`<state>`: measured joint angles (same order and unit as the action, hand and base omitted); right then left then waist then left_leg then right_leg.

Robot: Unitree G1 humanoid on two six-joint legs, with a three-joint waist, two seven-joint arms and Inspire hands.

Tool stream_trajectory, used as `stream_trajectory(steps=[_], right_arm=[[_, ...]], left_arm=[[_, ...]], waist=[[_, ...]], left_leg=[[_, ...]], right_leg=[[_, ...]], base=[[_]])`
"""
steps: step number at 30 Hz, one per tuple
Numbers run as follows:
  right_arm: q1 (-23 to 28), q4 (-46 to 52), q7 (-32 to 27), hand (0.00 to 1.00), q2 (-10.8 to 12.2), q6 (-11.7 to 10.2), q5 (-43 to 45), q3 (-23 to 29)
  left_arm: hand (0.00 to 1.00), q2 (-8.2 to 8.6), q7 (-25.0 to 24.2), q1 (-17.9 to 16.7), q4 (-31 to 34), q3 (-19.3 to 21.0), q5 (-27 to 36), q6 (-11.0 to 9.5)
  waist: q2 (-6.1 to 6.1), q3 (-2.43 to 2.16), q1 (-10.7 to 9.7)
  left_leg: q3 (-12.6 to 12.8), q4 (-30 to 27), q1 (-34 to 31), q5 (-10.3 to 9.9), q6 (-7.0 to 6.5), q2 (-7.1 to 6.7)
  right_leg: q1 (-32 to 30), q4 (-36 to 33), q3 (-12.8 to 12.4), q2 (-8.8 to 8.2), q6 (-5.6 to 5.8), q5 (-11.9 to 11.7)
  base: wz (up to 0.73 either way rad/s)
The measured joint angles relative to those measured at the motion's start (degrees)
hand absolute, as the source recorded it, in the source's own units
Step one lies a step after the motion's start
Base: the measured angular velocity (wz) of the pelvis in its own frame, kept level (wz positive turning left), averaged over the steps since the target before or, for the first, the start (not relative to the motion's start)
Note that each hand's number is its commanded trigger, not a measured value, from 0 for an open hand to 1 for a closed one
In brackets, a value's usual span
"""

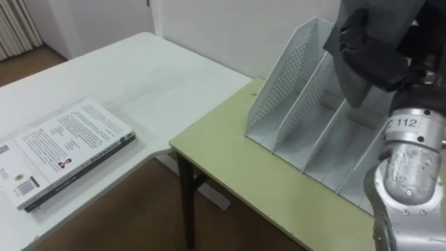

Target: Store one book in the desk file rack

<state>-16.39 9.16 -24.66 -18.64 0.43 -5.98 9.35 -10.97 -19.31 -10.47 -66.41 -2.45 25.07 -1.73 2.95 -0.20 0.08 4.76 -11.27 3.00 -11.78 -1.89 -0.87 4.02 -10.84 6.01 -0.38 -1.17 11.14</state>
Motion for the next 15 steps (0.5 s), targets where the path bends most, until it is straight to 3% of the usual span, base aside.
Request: stream_trajectory(steps=[3,15], right_arm=[[-0.5,-0.6,-1.4,1.00,-1.6,1.1,-0.1,0.3],[-1.0,-2.3,-5.3,1.00,-2.1,1.7,-0.9,1.5]], left_arm=[[0.00,0.00,0.3,0.0,0.0,0.0,0.0,0.1],[0.00,-0.48,2.4,0.1,0.1,0.6,-1.2,1.0]], waist=[[0.19,-0.01,-0.2],[1.10,0.18,-1.3]], left_leg=[[0.0,0.0,-0.1,0.0,0.02,0.04],[0.1,-0.1,0.0,0.0,0.05,0.09]], right_leg=[[0.0,-0.1,0.2,0.00,-0.02,0.0],[-0.1,0.0,0.1,0.06,-0.07,-0.2]], base=[[0.00],[0.00]])
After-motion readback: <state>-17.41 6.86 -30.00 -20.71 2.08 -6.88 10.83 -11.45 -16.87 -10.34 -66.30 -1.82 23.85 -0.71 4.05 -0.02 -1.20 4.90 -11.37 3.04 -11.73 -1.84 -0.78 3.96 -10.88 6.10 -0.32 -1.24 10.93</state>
